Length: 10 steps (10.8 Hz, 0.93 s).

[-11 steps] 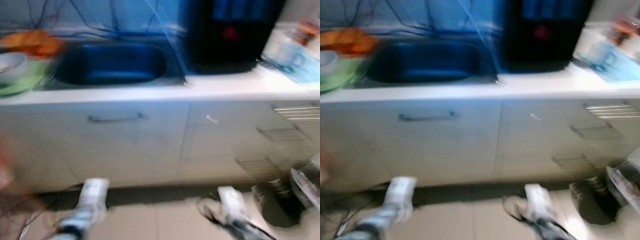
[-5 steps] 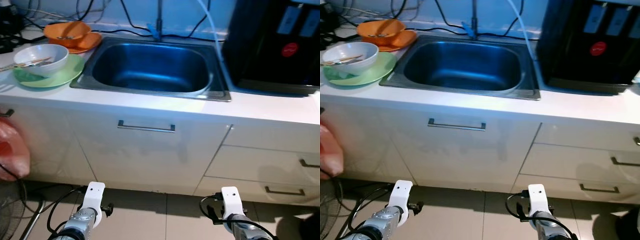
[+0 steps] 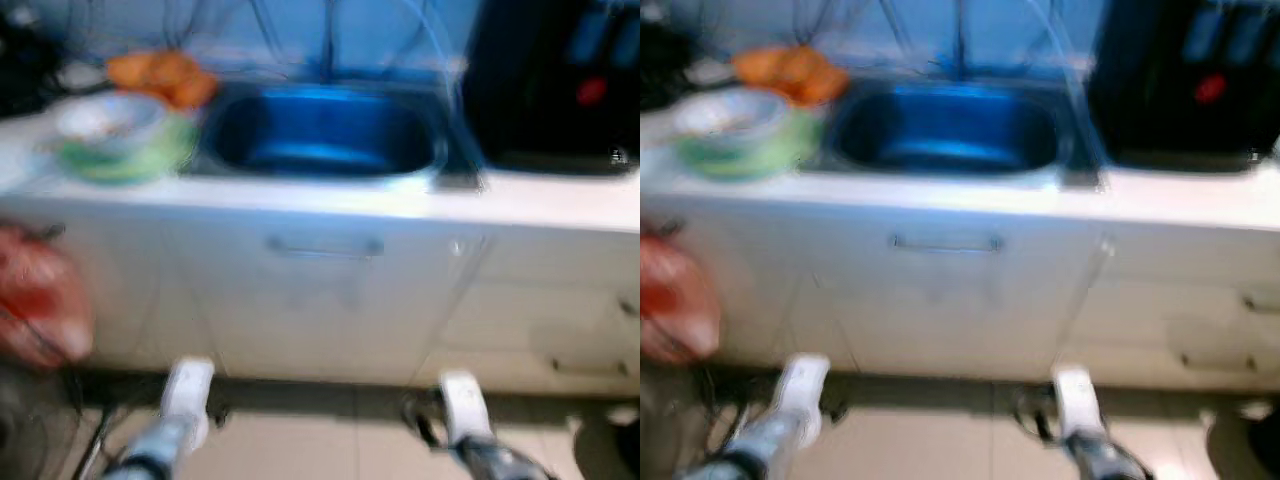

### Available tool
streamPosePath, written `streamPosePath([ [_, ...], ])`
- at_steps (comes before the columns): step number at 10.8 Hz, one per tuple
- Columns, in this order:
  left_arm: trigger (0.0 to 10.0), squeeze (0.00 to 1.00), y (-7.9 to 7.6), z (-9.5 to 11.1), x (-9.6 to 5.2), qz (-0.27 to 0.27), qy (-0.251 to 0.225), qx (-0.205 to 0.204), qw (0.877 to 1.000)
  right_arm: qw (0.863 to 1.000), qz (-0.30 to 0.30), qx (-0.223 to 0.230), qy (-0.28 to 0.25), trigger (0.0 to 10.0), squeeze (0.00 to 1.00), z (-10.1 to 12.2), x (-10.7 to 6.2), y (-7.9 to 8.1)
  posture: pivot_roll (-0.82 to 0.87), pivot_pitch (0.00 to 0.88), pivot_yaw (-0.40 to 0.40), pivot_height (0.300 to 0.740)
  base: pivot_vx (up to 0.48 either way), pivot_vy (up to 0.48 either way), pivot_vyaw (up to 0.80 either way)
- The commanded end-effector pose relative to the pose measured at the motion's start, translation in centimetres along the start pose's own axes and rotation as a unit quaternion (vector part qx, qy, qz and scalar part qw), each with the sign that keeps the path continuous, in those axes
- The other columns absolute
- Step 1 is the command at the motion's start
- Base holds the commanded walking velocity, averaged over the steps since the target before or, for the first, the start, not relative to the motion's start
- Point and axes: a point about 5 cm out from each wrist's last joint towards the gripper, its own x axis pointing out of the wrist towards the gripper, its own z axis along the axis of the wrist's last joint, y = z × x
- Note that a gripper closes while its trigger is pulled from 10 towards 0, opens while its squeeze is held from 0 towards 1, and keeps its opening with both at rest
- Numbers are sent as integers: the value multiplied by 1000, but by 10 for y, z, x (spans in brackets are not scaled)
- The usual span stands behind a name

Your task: Kitchen organization

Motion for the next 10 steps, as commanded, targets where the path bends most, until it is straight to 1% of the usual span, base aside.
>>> streamPosePath([
  [1, 10000, 0, 10, 1, -1, 13, 2, 4, 1000, 1000, 6, -4, -10, 10000, 0, 7, 1, 5, 43, 0, -14, 740, 0, 446, 0],
  [5, 10000, 0, 11, 2, -1, 14, 2, 5, 1000, 1000, 6, 0, -10, 10000, 0, 7, 2, 6, 49, 0, -14, 740, 0, 443, 0],
  [8, 10000, 0, 13, 2, -2, 16, -4, 2, 1000, 1000, 5, 4, -10, 10000, 0, 7, 2, 7, 47, 0, -12, 740, 0, 0, 0],
  [10, 10000, 0, 11, 5, -2, 5, -39, -26, 999, 999, -6, -9, -32, 10000, 0, 10, 1, 6, 46, 0, -13, 740, 0, 0, 0],
])
